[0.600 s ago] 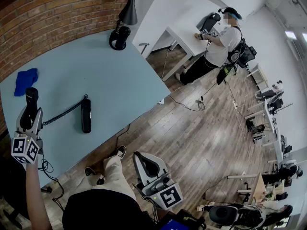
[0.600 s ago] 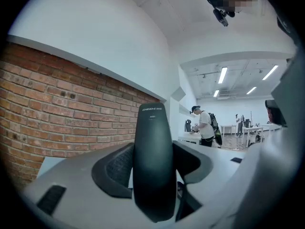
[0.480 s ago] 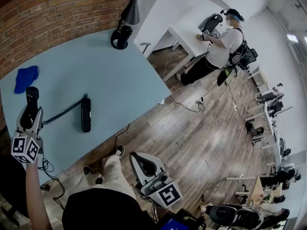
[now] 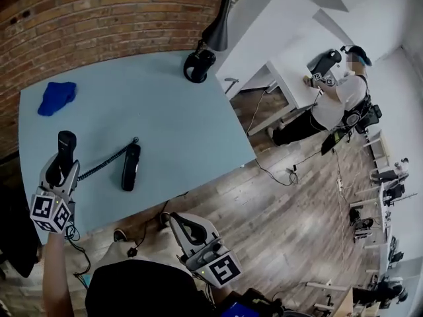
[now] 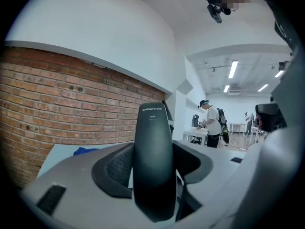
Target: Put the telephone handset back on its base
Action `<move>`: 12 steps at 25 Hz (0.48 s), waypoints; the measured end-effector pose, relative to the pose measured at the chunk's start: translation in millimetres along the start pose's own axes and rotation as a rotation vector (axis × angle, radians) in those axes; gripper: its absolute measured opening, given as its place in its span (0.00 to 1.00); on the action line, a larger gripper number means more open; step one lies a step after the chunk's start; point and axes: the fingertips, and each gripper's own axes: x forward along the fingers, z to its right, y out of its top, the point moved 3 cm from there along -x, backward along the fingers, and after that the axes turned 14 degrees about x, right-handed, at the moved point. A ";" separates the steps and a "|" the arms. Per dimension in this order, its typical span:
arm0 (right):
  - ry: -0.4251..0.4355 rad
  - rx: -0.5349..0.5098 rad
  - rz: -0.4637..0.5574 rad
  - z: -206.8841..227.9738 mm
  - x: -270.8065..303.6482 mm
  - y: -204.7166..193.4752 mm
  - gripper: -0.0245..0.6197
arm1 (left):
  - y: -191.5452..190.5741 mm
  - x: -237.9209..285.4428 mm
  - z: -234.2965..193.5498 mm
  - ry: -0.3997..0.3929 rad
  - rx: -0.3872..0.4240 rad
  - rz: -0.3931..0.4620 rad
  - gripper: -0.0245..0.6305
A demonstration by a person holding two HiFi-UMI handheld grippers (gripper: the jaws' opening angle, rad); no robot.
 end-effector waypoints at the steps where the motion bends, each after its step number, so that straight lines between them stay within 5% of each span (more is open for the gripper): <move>1: 0.030 0.003 -0.012 7.9 3.7 -0.1 0.07 | -1.5 -0.3 5.9 0.016 -0.005 -0.009 0.46; 6: 0.161 0.053 -0.097 52.7 13.1 6.7 0.07 | -6.5 -5.0 43.8 0.108 -0.031 -0.069 0.46; 12: 0.246 0.117 -0.086 113.3 2.9 23.5 0.07 | -9.4 -11.4 82.2 0.234 -0.017 -0.172 0.46</move>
